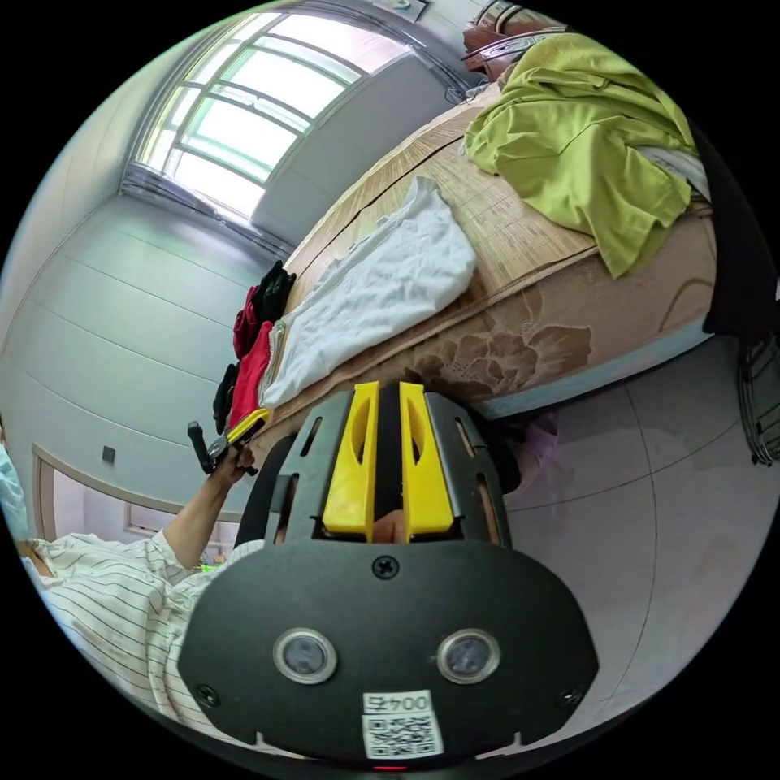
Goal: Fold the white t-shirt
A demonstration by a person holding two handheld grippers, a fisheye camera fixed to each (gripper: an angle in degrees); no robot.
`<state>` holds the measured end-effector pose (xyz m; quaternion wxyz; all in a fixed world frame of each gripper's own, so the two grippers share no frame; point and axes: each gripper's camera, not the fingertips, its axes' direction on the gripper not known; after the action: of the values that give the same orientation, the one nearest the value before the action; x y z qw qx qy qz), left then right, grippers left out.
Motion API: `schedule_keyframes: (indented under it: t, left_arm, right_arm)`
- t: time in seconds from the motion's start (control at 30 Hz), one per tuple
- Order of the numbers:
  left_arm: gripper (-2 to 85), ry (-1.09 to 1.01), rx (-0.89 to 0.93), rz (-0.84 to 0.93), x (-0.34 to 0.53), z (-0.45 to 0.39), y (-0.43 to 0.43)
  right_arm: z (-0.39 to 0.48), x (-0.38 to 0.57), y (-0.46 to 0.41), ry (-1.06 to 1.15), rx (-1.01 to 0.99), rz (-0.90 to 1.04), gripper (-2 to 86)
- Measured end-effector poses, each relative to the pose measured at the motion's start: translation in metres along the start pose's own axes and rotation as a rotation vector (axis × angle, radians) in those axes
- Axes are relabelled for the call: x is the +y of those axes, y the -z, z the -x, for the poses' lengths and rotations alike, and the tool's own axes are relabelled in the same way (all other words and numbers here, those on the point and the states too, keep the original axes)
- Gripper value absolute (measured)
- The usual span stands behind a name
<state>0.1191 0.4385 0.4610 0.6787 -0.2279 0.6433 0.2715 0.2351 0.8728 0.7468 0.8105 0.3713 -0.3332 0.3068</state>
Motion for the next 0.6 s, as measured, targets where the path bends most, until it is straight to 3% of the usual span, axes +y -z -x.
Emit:
schedule_keyframes:
  t: [0.2,0.37,0.6]
  left_arm:
    - [5.6,-0.015,0.053,-0.012,-0.003,0.015,-0.002]
    - [2.5,-0.010,0.069,0.002,-0.005,0.024,-0.007]
    - [1.3,0.030,0.086,-0.001,-0.010,0.032,-0.009]
  right_arm:
    - [0.003,-0.039,0.036,0.003,0.168,-0.041,6.7]
    - [0.023,-0.092,0.037,0.183,0.420,-0.042,7.6]
    - [0.043,-0.140,0.025,0.375,0.508,0.064,8.7]
